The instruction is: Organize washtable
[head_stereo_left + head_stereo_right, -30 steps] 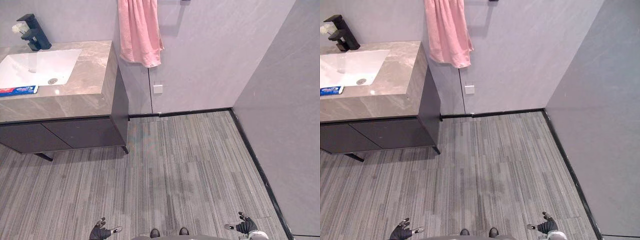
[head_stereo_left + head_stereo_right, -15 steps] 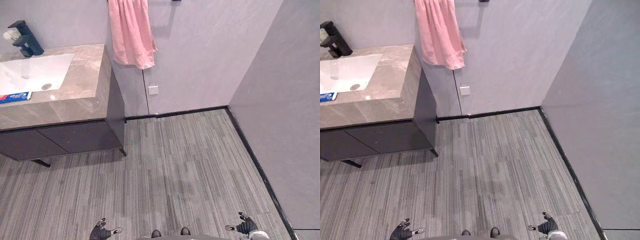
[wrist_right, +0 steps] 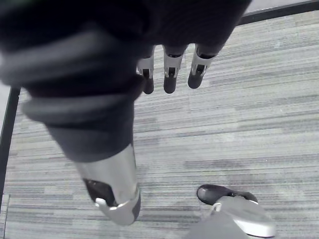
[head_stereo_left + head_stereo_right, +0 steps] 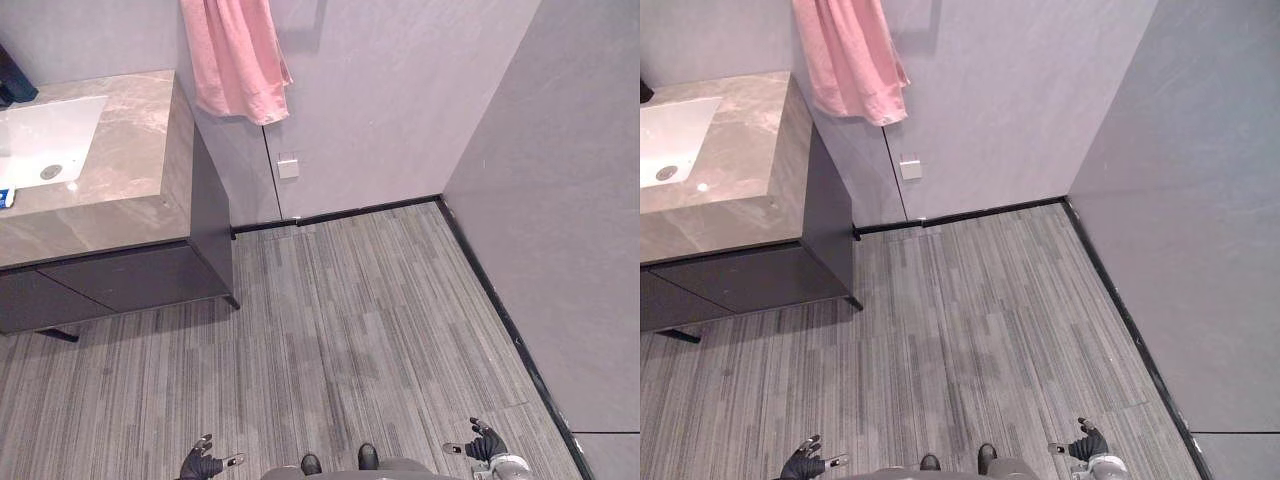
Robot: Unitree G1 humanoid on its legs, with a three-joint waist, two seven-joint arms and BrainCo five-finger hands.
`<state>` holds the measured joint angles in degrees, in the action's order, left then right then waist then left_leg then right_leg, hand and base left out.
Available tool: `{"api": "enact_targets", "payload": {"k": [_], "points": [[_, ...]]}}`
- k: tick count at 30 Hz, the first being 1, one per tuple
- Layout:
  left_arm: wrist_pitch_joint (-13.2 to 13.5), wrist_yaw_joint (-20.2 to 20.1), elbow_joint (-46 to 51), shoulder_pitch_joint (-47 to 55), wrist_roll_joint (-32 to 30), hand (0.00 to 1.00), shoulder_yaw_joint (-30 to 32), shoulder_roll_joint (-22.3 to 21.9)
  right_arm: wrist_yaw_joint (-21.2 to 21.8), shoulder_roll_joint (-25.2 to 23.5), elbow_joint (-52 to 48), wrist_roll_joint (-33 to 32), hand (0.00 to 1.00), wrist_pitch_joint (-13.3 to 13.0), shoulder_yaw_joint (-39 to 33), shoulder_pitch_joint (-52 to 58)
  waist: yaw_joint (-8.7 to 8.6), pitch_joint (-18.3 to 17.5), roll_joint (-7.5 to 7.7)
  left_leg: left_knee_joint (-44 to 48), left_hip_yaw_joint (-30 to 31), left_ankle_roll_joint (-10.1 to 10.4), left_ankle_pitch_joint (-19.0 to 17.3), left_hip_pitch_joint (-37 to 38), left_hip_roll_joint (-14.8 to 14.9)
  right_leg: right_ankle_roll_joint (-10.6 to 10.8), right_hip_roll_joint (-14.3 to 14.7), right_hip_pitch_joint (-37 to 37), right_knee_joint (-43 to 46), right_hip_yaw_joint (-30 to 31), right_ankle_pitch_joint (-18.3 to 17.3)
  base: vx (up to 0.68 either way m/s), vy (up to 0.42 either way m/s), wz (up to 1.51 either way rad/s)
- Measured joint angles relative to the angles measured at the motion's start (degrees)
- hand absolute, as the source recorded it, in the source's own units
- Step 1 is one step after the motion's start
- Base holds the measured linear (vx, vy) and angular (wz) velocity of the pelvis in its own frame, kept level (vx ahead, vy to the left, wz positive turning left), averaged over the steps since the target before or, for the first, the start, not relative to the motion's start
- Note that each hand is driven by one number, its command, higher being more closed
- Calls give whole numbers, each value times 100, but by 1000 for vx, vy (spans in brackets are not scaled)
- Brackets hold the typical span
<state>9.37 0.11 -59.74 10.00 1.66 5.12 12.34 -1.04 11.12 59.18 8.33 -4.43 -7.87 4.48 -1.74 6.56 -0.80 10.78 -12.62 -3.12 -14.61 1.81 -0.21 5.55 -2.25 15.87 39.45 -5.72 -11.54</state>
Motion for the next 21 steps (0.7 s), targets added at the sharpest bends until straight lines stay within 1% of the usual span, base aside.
{"api": "enact_targets", "payload": {"k": [1, 2, 3, 5, 6, 7, 8, 9, 10, 11, 12, 13, 14, 15, 16, 17, 18, 19, 20, 21], "points": [[-3, 1, 0, 6, 2, 0, -11, 4, 2, -31, 11, -2, 0, 8, 5, 4, 1, 45, -17, 32, 1, -13, -60, 61, -13, -1, -106, 104, 297, -129, -84, 128, 54, 2], [-4, 1, 7, 3, 3, 0, -12, -5, -4, -77, 8, -21, 0, 15, 7, -8, 40, 86, 18, 43, 14, -10, -168, 203, -6, -13, -261, 254, 611, -343, -236, 153, 36, 0], [-4, -2, 8, 20, 4, 0, -13, -5, -10, -69, 5, -53, 0, 20, 15, -25, 35, 101, 39, 24, 66, 8, -249, 290, 25, -31, -355, 381, 597, -544, -361, 210, 12, 9], [-2, -8, 7, 21, 4, 0, -14, -6, -15, -34, 5, -61, 0, 19, 118, -35, 14, 118, 63, -21, 152, 57, -293, 355, 97, -12, -382, 553, 192, -749, -411, 229, -47, 22], [2, -9, 8, 13, 3, 0, -14, -11, -18, -22, 7, -100, 0, 18, 138, -70, -17, 148, 29, -98, 199, 100, -306, 428, 212, -84, -318, 654, -394, -908, -351, 395, -118, 21], [3, -13, 6, 28, 2, 0, -20, -10, -11, 10, 3, -100, 0, 16, 184, -72, -53, 195, -17, -170, 242, 206, -321, 538, 319, -196, -177, 685, -1102, -1014, -86, 346, -101, 19], [5, -15, 5, 33, 1, 0, -34, 5, -8, 16, 0, -101, 0, 12, 190, -55, -53, 199, -7, -215, 256, 285, -313, 604, 334, -228, -111, 684, -1457, -1007, 128, 487, -158, 38], [33, -25, 1, 35, -5, 0, -41, 51, -7, 45, 5, -102, 0, -3, 189, 18, -67, 218, 71, -231, 401, 521, -428, 785, 332, -630, -119, 602, -1910, -967, 1036, 452, -176, 38], [42, -23, -9, 5, -5, 0, -37, -1, -7, 83, 17, -103, 0, 9, 172, 43, -61, 229, -2, -230, 449, 557, -448, 864, 436, -726, -100, 584, -1767, -1025, 926, 553, -210, 32], [85, -25, 31, 18, -4, 0, -36, -24, -9, 85, 13, -104, 0, 24, 153, 50, -49, 231, -47, -193, 456, 637, -403, 897, 531, -794, -45, 572, -1704, -1077, 883, 475, -214, 12], [111, -67, 83, 22, -4, 0, -27, -34, -6, 50, -52, -104, 0, 25, 152, 10, -47, 246, -68, 4, 465, 931, -229, 811, 570, -855, -46, 524, -1675, -1114, 666, 475, -234, 15], [113, -127, 151, 24, -3, 0, 4, -103, -6, 56, -146, -108, 0, 26, 151, -21, -50, 312, -172, 645, 467, 1108, -115, 593, 646, -917, 16, 323, -1765, -1184, 562, 481, -243, 21], [114, -134, 192, 42, 0, 0, 19, -139, -9, 57, -200, -114, 0, 24, 154, -3, -50, 338, -211, 1201, 468, 1152, -41, 411, 720, -942, 50, 155, -1866, -1199, 503, 484, -216, 18], [120, -135, 257, 70, 2, 0, 44, -188, -11, 59, -264, -155, 0, 28, 165, 21, -36, 396, -248, 2289, 473, 1129, 233, 44, 887, -948, 106, -198, -2066, -1208, 432, 462, -168, 8], [134, -146, 430, 179, 43, 0, 87, -240, -14, 24, -471, -292, 0, 25, 200, 97, 75, 457, -257, 3855, 365, 1005, 189, -527, 1255, -988, 224, -767, -2353, -1193, 331, 443, -151, 3], [141, -146, 492, 193, 49, 0, 103, -249, -24, -11, -568, -333, 0, 13, 201, 117, 127, 486, -260, 4273, 280, 942, 150, -711, 1377, -995, 234, -1000, -2435, -1173, 281, 384, -125, -8], [173, -144, 602, 236, 56, 0, 126, -277, -28, -67, -696, -380, 0, -34, 203, 125, 245, 540, -149, 4741, 146, 865, 105, -1085, 1538, -988, 232, -1306, -2574, -1134, 205, 276, -92, -10], [201, -143, 648, 243, 63, 0, 127, -288, -30, -82, -746, -420, 0, -53, 204, 125, 285, 536, -123, 4814, 118, 845, 92, -1286, 1573, -959, 226, -1431, -2666, -1113, 162, 307, -89, -5], [257, -137, 745, 244, 148, 0, 142, -301, -35, -98, -863, -489, 0, -62, 201, 117, 371, 534, -132, 4744, 90, 812, 55, -1744, 1633, -924, 228, -1656, -2837, -1112, 117, 289, -36, -4], [296, -137, 785, 241, 234, 0, 163, -319, -46, -112, -909, -520, 0, -74, 201, 93, 441, 526, -135, 4502, 40, 816, 45, -1982, 1640, -904, 226, -1756, -2932, -1087, 107, 367, 11, -10]]}}
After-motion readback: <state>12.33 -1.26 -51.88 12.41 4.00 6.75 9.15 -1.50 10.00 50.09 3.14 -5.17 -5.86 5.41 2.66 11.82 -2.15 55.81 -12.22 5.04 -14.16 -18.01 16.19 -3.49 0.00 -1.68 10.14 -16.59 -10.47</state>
